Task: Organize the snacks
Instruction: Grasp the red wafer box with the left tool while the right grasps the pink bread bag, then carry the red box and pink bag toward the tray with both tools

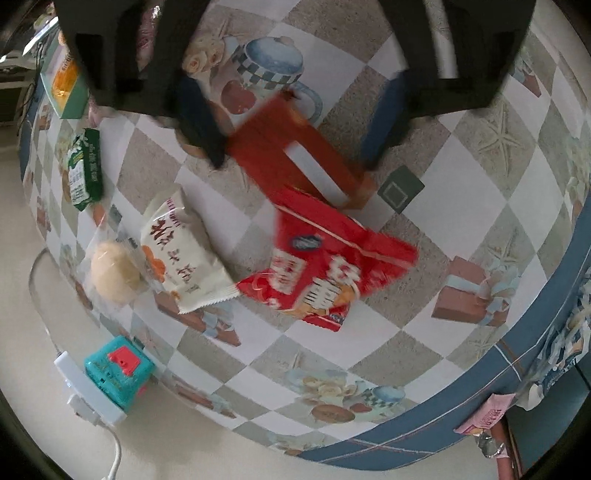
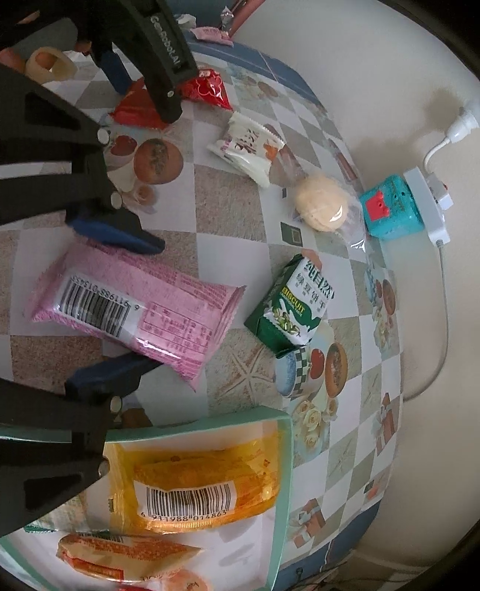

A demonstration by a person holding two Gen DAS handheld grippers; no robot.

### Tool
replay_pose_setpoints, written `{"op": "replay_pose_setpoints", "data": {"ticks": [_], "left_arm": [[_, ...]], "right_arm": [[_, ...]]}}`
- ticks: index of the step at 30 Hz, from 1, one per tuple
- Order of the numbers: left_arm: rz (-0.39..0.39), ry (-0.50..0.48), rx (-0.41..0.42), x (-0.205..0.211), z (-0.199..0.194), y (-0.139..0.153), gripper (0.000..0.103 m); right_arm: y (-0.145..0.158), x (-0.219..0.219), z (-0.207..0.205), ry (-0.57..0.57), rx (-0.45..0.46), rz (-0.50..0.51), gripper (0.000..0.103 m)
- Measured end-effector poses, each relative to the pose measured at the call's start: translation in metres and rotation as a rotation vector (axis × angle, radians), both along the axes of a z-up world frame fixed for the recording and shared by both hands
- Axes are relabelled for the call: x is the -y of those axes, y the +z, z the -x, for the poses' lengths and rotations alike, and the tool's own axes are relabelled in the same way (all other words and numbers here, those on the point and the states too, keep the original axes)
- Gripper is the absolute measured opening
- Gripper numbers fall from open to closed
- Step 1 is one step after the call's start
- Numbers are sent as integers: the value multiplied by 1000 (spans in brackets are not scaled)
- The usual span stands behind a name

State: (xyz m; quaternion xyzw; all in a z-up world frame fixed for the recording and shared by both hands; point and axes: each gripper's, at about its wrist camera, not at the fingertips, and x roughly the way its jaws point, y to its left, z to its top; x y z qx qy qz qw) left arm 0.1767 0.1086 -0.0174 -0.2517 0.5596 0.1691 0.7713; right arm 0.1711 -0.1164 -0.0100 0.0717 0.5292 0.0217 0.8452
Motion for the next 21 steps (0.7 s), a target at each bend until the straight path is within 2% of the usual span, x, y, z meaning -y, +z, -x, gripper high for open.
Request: {"op": "replay_pose_setpoints", "data": {"ticks": [1,2,10,21], "left_arm": [[5,0,4,0,0,0,52],[8,-1,11,0,1,1,50],[22,-22,16,-3,13,8,47],[28,-55,38,21,43,37,45]], "right_arm": [[0,0,0,2,0,1,53],[1,0,1,4,1,3,51],[8,8,8,-2,1,-19,48],[45,24,32,-20,55,-75,47]]}}
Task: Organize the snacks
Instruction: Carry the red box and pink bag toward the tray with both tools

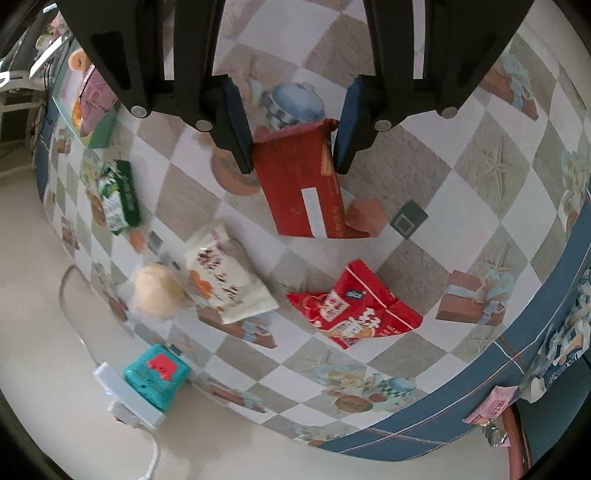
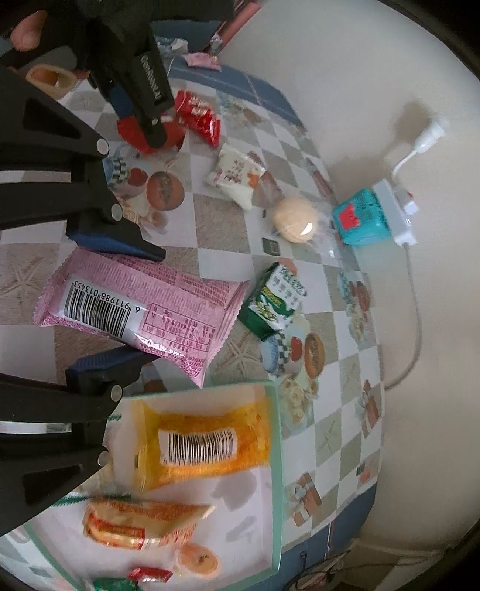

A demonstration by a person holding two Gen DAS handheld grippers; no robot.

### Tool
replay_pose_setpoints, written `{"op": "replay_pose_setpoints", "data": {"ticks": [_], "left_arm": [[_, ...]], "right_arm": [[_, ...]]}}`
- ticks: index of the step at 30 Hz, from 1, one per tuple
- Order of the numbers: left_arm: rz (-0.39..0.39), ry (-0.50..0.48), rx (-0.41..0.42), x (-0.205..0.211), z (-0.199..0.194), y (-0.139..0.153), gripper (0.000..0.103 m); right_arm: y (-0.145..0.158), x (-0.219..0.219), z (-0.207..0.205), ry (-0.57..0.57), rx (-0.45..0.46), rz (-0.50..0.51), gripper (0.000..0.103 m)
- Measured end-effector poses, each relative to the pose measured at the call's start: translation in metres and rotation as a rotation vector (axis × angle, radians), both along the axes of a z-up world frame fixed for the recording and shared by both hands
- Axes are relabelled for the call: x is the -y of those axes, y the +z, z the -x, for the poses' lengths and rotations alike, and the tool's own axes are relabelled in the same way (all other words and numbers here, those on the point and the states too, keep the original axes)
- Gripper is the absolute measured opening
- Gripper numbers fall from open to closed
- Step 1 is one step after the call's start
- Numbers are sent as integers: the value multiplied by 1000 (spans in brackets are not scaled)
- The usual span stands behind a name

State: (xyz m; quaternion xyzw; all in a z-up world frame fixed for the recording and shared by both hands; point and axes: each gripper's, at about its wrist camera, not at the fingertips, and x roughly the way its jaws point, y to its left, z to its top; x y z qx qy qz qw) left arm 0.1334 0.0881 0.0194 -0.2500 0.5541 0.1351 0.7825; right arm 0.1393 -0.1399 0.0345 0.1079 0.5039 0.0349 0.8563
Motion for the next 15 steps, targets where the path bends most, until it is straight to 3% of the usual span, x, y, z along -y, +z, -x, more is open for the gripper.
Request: {"op": "replay_pose_setpoints", "data": {"ticks": [15], "left_arm": [[-91,-123,122,77,15,59,45]], "right_arm": [[47,50,42,-81,92,-75,47]]}}
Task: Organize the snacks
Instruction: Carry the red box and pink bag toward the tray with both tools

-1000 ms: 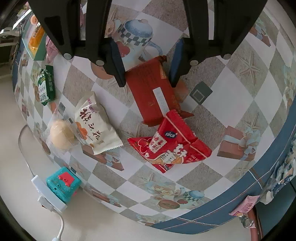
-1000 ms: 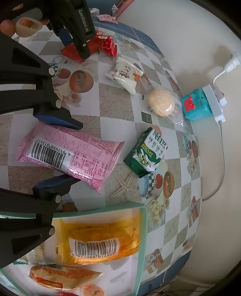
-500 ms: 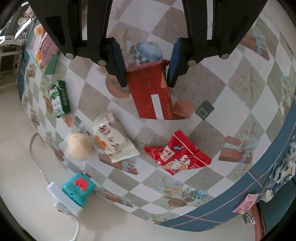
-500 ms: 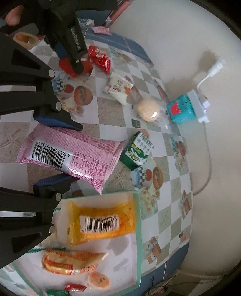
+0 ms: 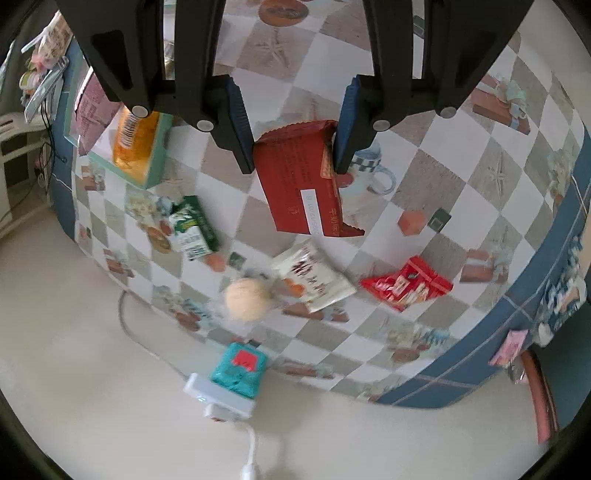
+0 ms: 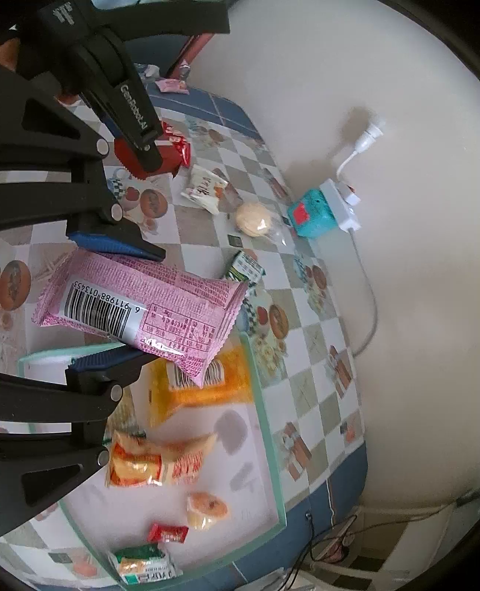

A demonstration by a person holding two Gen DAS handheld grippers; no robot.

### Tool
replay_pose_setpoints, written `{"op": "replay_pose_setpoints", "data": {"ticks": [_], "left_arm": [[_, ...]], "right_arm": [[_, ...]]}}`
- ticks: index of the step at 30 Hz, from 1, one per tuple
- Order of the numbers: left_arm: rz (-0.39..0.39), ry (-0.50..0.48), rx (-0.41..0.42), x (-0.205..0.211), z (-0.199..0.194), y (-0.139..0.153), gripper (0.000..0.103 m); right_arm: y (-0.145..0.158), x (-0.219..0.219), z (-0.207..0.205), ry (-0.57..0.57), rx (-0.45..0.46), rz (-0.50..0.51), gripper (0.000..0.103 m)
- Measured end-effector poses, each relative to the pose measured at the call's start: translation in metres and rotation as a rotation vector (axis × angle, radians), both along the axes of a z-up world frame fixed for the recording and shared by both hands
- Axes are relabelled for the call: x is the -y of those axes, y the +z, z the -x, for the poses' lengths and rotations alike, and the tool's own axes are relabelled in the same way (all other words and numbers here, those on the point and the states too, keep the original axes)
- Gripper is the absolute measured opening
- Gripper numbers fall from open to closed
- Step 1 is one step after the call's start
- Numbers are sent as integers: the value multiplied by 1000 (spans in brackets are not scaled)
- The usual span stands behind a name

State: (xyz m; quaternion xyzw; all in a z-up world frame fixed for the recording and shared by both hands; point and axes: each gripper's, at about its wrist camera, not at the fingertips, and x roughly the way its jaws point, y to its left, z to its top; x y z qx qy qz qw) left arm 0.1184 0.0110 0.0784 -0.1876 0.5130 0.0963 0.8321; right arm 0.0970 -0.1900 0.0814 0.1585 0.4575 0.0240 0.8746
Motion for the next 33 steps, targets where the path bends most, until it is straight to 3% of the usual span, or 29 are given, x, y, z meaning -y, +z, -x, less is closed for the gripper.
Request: {"op": "replay_pose_setpoints", "data": {"ticks": [12,27,33], "left_arm": [[-46,-76,58,49,-9,21,45],[-96,-325,138,153,-22,40,45],[-89,-412,159,189,-32,30,45]], "right_arm": [[4,54,0,-94,19,-47,47],[-2,165,10,-343,8,-19,47],[-6,202,11,-407,16,10,47]]}}
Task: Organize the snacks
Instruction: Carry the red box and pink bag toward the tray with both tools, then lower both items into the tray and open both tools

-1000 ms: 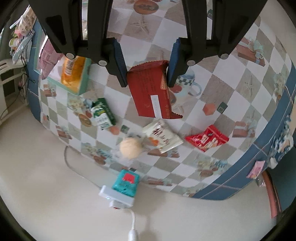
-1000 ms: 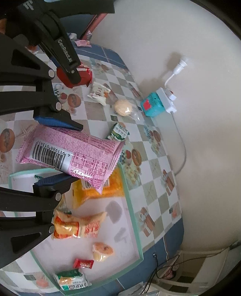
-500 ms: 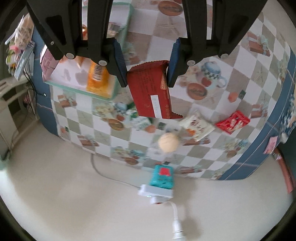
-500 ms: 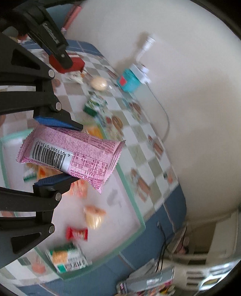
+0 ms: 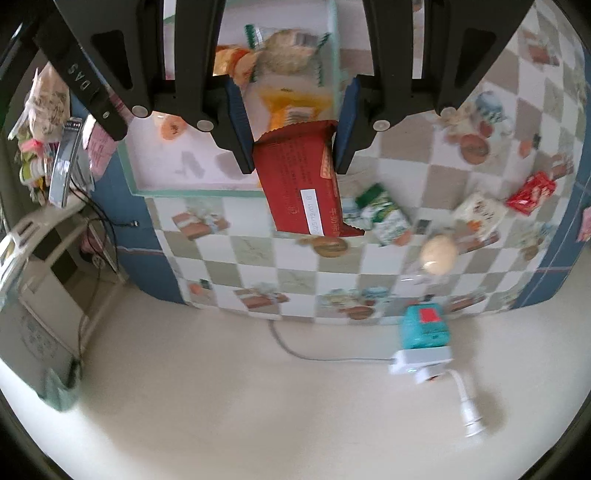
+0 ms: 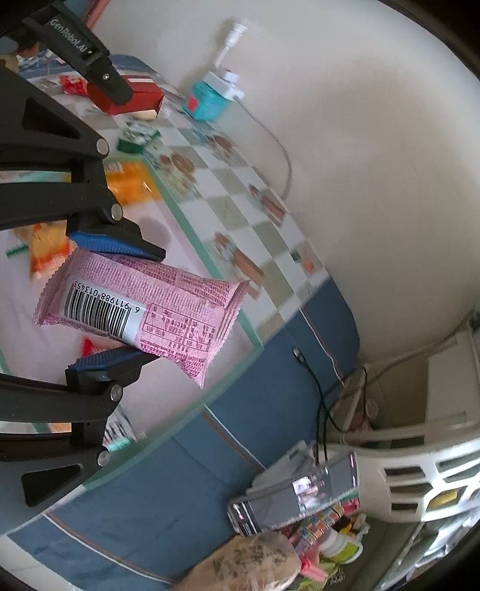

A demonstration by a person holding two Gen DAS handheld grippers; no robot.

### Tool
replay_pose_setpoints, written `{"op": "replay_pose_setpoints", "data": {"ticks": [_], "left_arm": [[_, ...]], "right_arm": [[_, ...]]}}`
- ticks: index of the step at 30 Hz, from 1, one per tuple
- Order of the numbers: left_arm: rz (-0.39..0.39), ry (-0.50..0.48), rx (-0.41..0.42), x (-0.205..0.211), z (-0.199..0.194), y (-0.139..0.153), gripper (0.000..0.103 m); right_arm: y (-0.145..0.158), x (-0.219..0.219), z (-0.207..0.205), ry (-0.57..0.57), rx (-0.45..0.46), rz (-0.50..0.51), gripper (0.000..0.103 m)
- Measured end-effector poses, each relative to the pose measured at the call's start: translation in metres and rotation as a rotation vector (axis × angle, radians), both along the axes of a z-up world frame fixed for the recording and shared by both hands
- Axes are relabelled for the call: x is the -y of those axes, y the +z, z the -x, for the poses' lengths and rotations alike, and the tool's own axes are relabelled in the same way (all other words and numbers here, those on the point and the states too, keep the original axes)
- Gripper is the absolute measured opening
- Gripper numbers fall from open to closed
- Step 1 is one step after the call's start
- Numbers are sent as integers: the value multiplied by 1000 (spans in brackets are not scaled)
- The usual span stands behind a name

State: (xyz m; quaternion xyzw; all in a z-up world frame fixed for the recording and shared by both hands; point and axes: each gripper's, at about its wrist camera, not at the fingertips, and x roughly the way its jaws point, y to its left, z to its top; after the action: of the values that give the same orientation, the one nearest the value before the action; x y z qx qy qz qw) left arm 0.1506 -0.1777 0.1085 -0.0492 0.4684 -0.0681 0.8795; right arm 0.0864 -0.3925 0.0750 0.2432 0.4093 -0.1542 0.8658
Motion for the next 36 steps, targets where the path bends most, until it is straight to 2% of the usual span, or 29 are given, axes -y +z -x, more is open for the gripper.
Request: {"op": "replay_pose_setpoints", "data": {"ticks": [6,12,28,36], "left_arm": [[-7,-72,-12,33,-7,-28,45],[-53,-122,22,55,-12,-44,45],[-80,-128,20,58,-20,-57,45],[-97,-148,21,63,-18,-59,45]], "right_arm": [[-13,18,-7,-27,-23,46,47],[-19,21,-14,-31,-38,110,47],[-46,31,-23,-46,-100,126,47],[-50,22,-28,-10,-108,128,47]]}}
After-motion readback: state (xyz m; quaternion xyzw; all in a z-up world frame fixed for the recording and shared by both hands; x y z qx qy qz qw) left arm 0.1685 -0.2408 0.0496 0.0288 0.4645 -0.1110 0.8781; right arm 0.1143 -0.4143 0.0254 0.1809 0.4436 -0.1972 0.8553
